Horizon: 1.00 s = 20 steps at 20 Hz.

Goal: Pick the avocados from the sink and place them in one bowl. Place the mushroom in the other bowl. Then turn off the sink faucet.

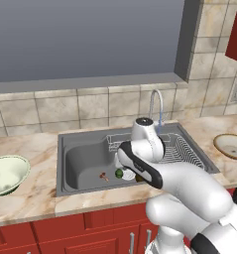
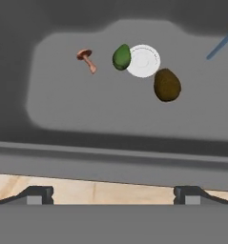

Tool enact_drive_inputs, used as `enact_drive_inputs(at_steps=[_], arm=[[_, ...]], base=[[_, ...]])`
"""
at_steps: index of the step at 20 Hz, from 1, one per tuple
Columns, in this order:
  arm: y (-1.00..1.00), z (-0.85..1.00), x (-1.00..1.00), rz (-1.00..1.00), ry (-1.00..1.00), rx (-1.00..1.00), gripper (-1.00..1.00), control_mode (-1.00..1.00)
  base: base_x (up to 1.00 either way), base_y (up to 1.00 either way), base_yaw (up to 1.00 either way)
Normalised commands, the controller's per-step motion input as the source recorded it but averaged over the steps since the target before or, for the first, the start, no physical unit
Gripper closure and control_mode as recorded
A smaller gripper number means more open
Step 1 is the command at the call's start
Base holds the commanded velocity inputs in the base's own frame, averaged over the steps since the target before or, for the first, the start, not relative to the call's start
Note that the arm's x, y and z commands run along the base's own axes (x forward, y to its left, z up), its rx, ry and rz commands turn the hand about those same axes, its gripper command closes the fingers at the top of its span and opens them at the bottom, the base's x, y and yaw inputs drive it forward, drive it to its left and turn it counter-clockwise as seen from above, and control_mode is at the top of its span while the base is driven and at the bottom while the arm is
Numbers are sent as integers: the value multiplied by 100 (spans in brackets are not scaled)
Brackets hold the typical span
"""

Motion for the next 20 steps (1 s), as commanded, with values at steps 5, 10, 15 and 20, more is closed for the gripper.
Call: enact_drive_inputs(at_steps=[5, 10, 15, 20], arm=[[0, -13, 10, 0, 0, 0, -100, -100], [0, -14, 11, 0, 0, 0, -100, -100], [0, -14, 11, 0, 0, 0, -100, -100], [0, -13, 11, 0, 0, 0, -100, -100]], base=[[0, 0, 0], [0, 0, 0], [0, 0, 0], [0, 0, 0]])
